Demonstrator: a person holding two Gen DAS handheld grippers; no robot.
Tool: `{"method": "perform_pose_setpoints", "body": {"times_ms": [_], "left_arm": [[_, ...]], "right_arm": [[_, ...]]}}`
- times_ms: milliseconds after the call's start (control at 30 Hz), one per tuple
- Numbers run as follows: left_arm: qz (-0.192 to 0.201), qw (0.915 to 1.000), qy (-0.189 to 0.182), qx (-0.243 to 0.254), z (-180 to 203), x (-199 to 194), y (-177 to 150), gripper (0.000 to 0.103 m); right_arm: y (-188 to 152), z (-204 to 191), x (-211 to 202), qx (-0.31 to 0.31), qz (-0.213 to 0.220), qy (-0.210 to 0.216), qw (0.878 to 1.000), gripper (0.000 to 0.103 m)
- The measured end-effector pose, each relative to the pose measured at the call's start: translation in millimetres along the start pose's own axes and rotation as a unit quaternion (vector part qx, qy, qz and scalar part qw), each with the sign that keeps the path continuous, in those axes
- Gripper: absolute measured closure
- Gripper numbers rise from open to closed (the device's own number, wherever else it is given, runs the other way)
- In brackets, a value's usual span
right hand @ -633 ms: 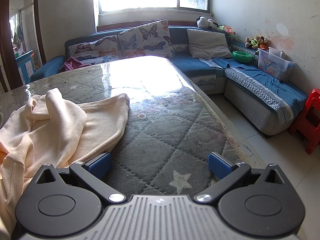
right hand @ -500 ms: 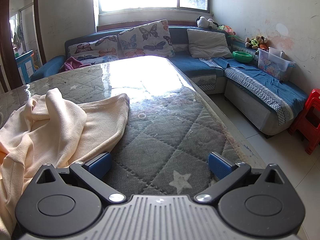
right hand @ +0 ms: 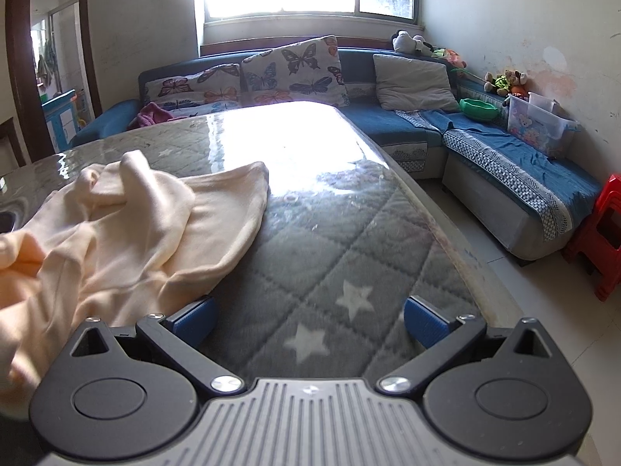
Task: Fold clothes
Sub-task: 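Move both tools over the crumpled cream sweatshirt, grippers open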
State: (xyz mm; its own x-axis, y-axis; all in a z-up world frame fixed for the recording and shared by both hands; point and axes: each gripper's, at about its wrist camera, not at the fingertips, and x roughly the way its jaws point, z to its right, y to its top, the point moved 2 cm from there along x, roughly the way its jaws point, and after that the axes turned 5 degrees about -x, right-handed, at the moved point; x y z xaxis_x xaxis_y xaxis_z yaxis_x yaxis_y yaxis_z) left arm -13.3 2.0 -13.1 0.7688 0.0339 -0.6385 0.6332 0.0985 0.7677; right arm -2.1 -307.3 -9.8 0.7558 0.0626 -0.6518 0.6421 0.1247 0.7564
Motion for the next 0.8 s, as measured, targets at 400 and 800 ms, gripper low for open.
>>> {"method": "perform_pose_setpoints", "body": {"times_ms": [400, 800], "left_arm": [[-0.015, 0.9998, 0.010, -0.004, -8, -36, -24, 0.000], [-0.032, 0.9988, 0.029, -0.021, -7, -70, -43, 0.000]], "right_arm": [[-25, -9, -41, 0.012, -0.003, 0.008, 1.000, 0.000], [-38, -13, -73, 0.009, -0.013, 0.023, 1.000, 0.000]]}}
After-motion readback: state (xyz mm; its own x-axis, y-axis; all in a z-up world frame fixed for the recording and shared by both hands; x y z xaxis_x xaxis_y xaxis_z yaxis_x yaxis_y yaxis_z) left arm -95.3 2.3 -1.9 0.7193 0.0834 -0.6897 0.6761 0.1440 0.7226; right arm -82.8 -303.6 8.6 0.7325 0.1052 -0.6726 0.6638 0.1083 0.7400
